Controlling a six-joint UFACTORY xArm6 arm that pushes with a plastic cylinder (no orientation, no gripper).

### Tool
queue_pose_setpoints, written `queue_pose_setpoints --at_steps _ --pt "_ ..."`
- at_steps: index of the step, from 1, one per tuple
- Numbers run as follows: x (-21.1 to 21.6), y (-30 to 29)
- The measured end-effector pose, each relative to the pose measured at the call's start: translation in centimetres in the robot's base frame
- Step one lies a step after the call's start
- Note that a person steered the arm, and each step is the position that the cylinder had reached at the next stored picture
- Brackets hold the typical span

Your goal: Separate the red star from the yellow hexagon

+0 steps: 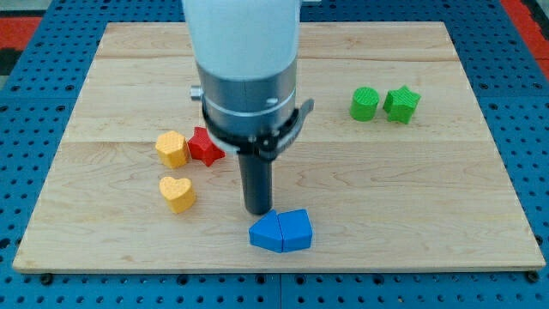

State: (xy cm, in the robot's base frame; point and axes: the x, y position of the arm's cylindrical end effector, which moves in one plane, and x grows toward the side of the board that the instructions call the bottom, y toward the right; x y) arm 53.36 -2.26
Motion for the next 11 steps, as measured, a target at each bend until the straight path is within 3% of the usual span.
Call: queue_pose_setpoints --at_steps 2,5,6,7,8,9,11 --pt "-3.2 -5.2" --pt "-16.5 -6.0" --pt "-14.2 -3.3" --pt "-8.9 -2.1" --pt "-7.8 -7.1" --pt "-11.2 -10.7" --pt "-17.7 -10.7"
